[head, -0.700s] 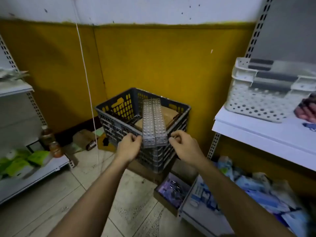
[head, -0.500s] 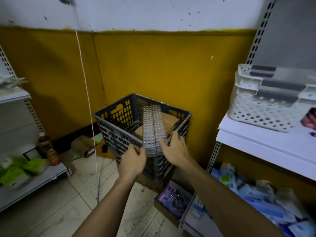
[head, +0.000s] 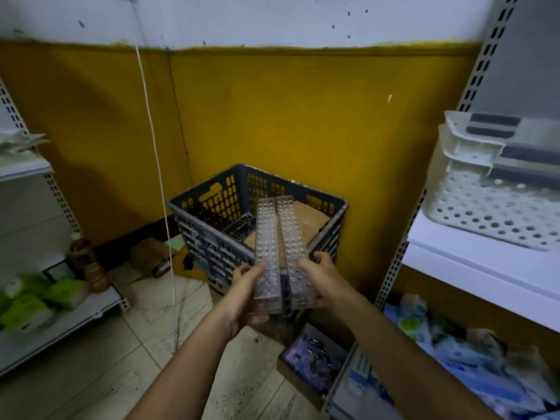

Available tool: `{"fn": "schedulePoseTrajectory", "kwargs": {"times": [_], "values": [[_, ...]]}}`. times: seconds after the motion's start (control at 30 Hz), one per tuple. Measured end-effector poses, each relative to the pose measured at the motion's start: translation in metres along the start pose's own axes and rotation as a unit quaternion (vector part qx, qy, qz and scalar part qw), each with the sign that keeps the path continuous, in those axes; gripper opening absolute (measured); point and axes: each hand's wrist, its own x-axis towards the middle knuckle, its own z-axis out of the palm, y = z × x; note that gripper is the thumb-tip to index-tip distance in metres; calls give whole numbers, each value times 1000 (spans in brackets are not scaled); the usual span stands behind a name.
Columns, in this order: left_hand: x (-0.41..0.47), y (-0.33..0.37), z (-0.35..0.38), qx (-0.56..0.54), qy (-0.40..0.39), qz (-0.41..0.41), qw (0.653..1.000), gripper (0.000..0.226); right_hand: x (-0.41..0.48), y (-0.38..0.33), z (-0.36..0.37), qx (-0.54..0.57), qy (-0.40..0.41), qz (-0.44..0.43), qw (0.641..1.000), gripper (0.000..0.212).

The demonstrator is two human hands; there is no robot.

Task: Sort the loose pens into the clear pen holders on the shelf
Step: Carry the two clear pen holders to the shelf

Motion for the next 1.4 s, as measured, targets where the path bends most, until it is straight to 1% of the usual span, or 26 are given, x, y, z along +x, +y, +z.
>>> {"fn": "schedulePoseTrajectory", "kwargs": {"times": [0.07, 0.13, 0.23, 0.3, 0.37, 0.43, 0.5, 0.6, 0.67, 0.8, 0.97, 1.13, 1.27, 1.4], "values": [[2, 6, 0, -29, 11, 25, 999, 70, -6, -6, 6, 12, -9, -27, 1000, 79], [4, 9, 2, -32, 18, 57, 998, 63, -8, -9, 12, 23, -12, -53, 998, 73], [-14, 6, 4, -9, 4, 109, 994, 45, -14, 3, 15, 7, -11, -115, 993, 58], [-28, -4, 1, 24, 4, 153, 988, 42, -26, 19, 10, -13, -22, -169, 985, 55], [-43, -16, -3, 83, 4, 206, 975, 42, -45, 34, 4, -27, -28, -226, 973, 54], [-53, -24, -4, 119, 14, 238, 964, 41, -54, 42, -3, -21, -38, -228, 973, 53], [-62, -30, -3, 109, 17, 251, 962, 41, -62, 43, -9, -10, -41, -212, 976, 48], [-78, -15, 7, 98, 38, 236, 966, 45, -75, 24, -19, 3, -29, -205, 978, 45], [-94, 1, 17, 108, 58, 242, 962, 48, -88, 9, -27, 8, -30, -197, 980, 44], [-137, 59, 36, 158, 100, 245, 951, 46, -122, -37, -32, 13, -27, -196, 980, 43], [-213, 177, 44, 172, 125, 237, 948, 38, -194, -150, -58, 18, -27, -154, 987, 45], [-281, 286, 61, 173, 123, 215, 953, 49, -256, -272, -81, -7, -38, -132, 991, 54], [-325, 346, 73, 169, 138, 197, 956, 50, -295, -348, -102, -7, -67, -128, 990, 56], [-353, 397, 90, 162, 150, 201, 954, 53, -319, -407, -122, -16, -90, -141, 986, 55]]}}
